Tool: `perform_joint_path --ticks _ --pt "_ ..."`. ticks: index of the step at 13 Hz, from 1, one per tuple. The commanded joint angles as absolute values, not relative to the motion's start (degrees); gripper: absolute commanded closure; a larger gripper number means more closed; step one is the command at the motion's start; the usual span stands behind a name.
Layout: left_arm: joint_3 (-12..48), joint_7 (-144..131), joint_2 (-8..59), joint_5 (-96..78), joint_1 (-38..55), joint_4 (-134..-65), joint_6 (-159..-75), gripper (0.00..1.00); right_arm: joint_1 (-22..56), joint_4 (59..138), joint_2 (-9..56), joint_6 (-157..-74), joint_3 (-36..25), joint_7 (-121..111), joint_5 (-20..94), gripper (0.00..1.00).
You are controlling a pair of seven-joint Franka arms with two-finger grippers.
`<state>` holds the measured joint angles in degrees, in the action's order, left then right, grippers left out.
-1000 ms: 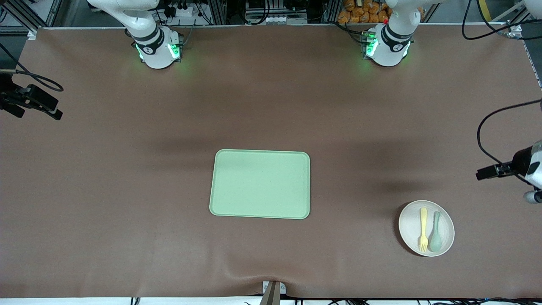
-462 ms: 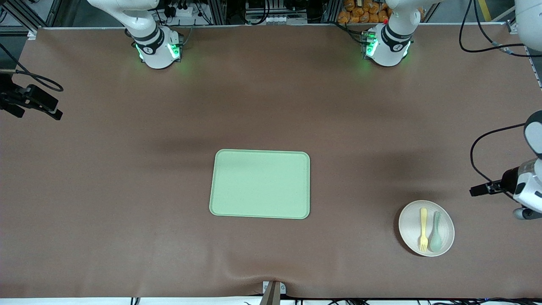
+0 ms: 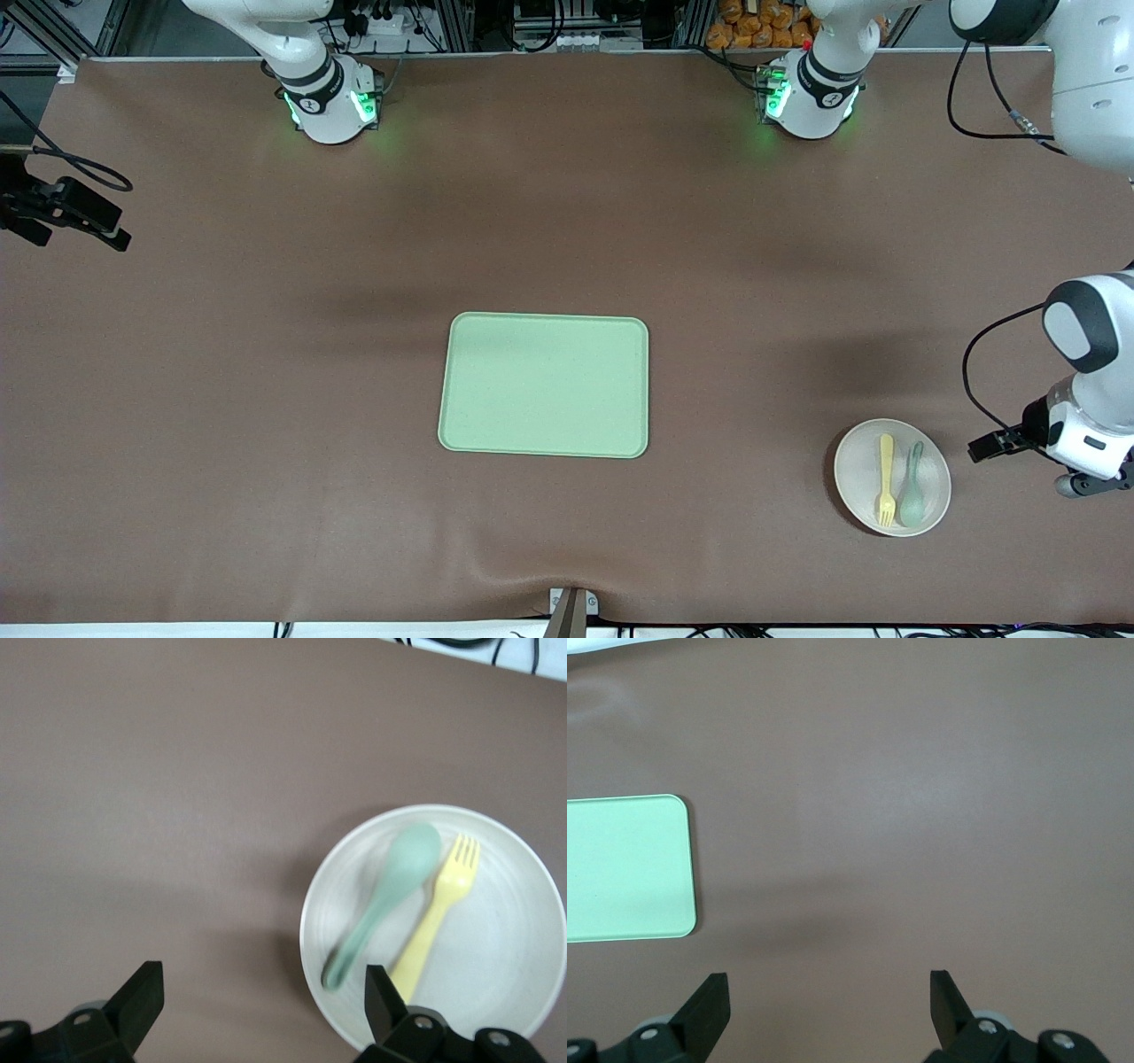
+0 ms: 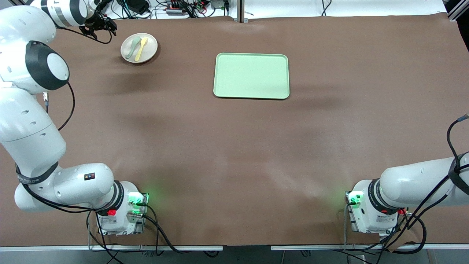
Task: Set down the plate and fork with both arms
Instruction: 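Move the left gripper toward the white plate's rim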
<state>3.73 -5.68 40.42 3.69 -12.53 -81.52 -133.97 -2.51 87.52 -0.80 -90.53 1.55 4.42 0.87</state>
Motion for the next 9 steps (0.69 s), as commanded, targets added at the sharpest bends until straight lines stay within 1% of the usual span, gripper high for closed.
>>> perform_joint_path --ticks 1,4,9 --pt "4.39 -6.24 43.14 4.04 -13.36 -79.54 -137.97 0.0 -2.55 87.54 -1.14 -90.18 1.49 4.48 0.97 0.0" --pt "4.57 -6.15 46.4 4.04 -12.83 -79.45 -141.5 0.0 -2.55 87.54 -1.14 -90.18 1.49 4.48 0.97 0.0" --pt "4.75 -4.92 48.78 4.04 -12.66 -79.45 -141.68 0.0 -2.55 87.54 -1.14 -90.18 1.49 4.48 0.97 0.0"
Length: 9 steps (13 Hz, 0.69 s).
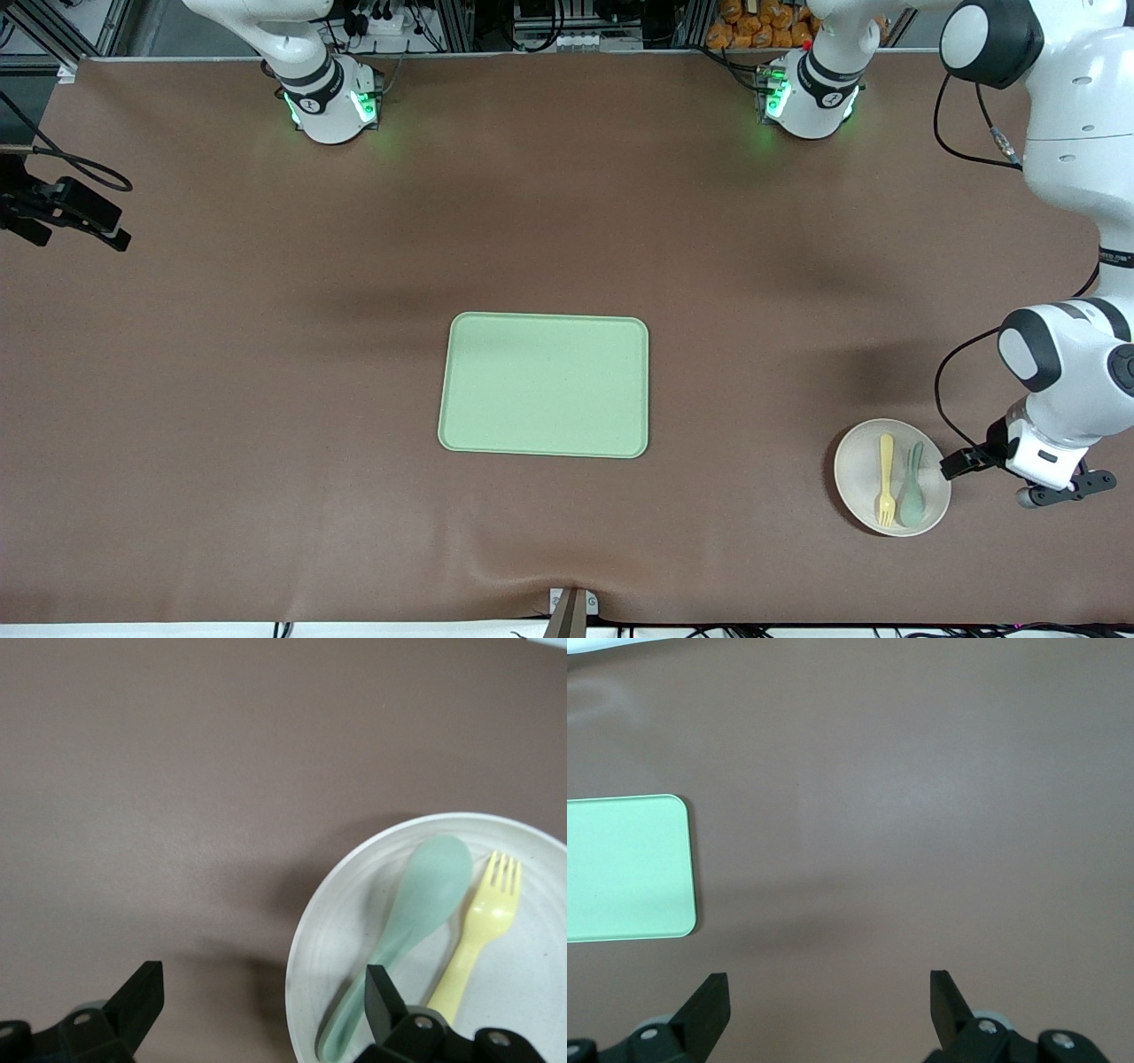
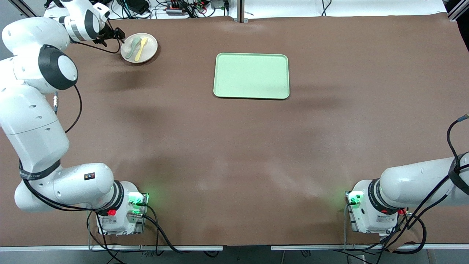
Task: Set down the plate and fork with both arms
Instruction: 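Move the left gripper toward the white plate's rim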
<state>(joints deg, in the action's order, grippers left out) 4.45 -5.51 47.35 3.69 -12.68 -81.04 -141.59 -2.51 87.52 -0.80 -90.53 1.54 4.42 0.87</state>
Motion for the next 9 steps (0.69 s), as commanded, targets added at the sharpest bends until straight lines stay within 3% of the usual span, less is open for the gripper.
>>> perform_joint_path --ticks 1,9 --pt "4.75 -4.83 48.95 4.13 -12.74 -79.54 -141.59 0.0 -2.55 87.54 -1.14 -90.18 1.49 4.57 0.97 0.0" --pt "4.75 -4.75 53.7 4.22 -12.66 -75.24 -141.77 0.0 -2.55 87.54 -1.14 -90.18 1.49 4.48 0.97 0.0"
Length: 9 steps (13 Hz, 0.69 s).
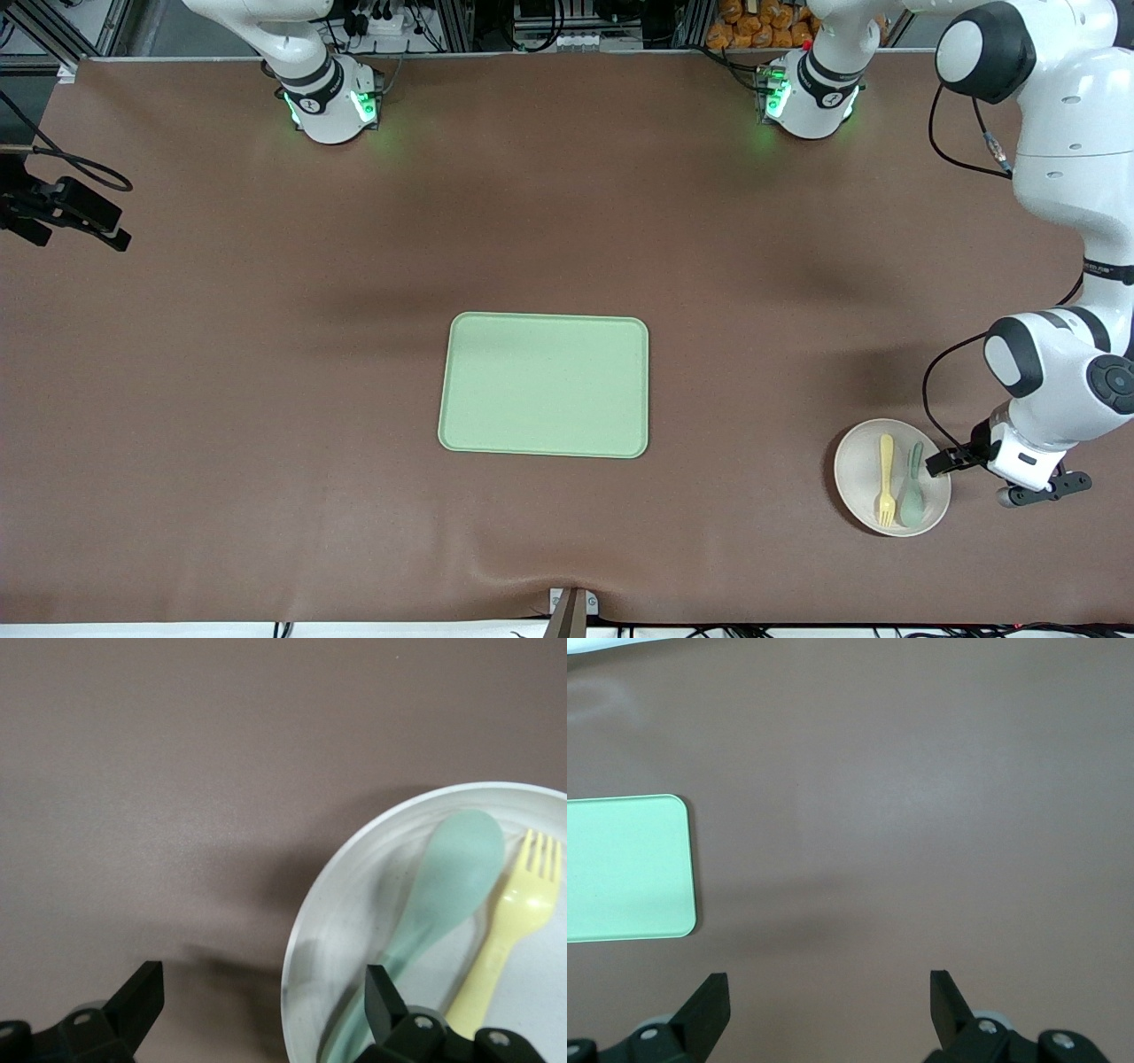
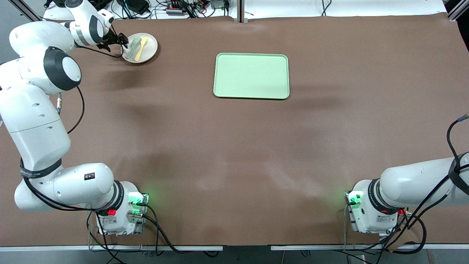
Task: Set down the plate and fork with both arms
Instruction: 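Lower the left gripper and close it on the plate rim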
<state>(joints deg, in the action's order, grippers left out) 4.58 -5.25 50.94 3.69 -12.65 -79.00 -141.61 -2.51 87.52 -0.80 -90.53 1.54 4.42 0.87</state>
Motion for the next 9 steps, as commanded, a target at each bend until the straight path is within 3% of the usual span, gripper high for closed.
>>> perform_joint_path --ticks 1,6,8,9 --pt "4.75 -4.49 53.79 4.22 -12.66 -75.06 -141.85 0.0 -2.55 87.54 -1.14 -90.18 1.49 4.48 0.97 0.0" --pt "4.83 -4.31 55.02 4.13 -12.66 -74.44 -144.23 0.0 -2.55 87.54 -1.14 -90.18 1.49 4.48 1.05 0.0" --pt "4.83 -4.74 55.28 4.13 -12.57 -74.36 -144.32 0.11 -2.55 87.45 -1.14 -90.18 1.49 4.48 1.14 0.0" --pt "4.83 -4.92 55.28 4.13 -12.57 -74.44 -144.32 0.12 -2.55 87.54 -1.14 -90.18 1.49 4.48 1.14 0.0"
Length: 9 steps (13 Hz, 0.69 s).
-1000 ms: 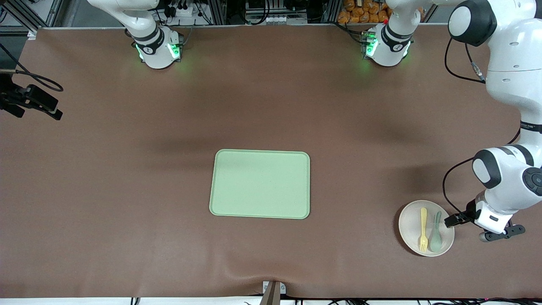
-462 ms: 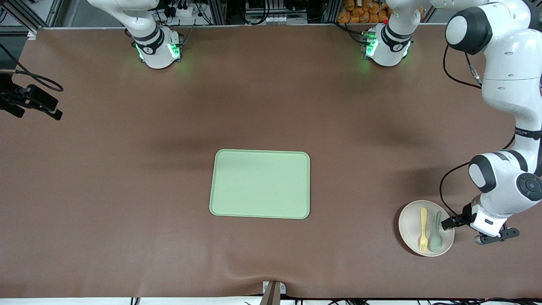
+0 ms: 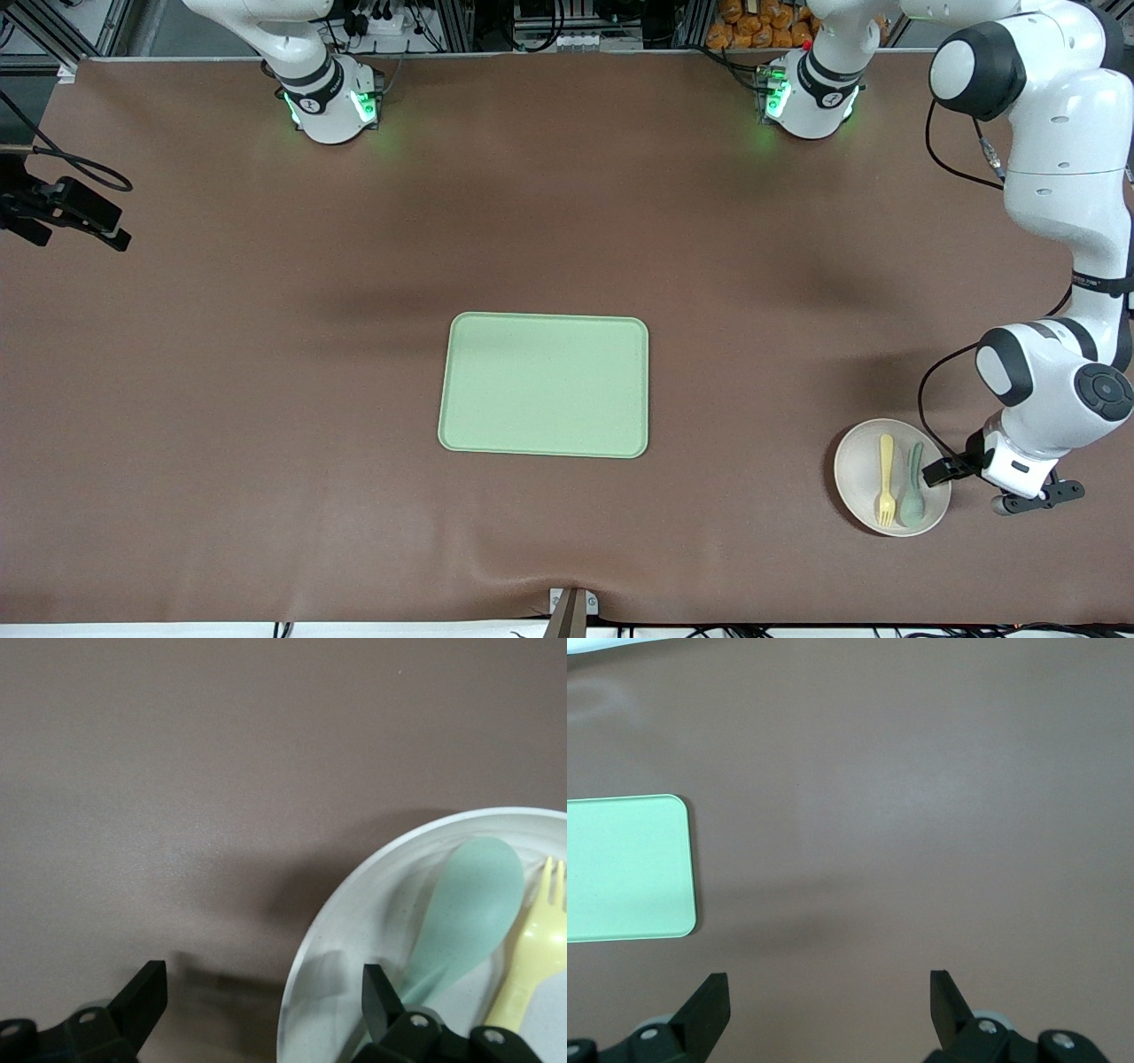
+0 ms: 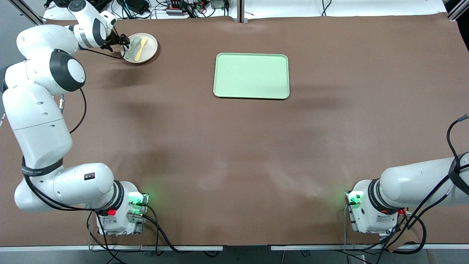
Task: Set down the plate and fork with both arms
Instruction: 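Lower the left gripper and close it on the plate rim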
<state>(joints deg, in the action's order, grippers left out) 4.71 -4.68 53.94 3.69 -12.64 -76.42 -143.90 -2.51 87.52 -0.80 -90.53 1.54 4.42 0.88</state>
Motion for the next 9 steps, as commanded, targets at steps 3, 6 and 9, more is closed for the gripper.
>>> perform_joint_path --ticks 3,6,9 --pt "4.83 -5.36 55.28 4.04 -12.39 -74.53 -144.32 0.16 -2.55 87.54 -1.05 -90.18 1.49 4.48 1.14 0.0" --pt "4.92 -8.07 55.2 4.04 -12.31 -74.71 -144.32 0.57 -2.55 87.54 -1.14 -90.18 1.49 4.48 1.14 0.0" --pt "4.92 -9.4 55.11 4.04 -11.95 -74.79 -144.32 1.0 -2.55 87.54 -1.05 -90.18 1.49 4.48 1.14 0.0"
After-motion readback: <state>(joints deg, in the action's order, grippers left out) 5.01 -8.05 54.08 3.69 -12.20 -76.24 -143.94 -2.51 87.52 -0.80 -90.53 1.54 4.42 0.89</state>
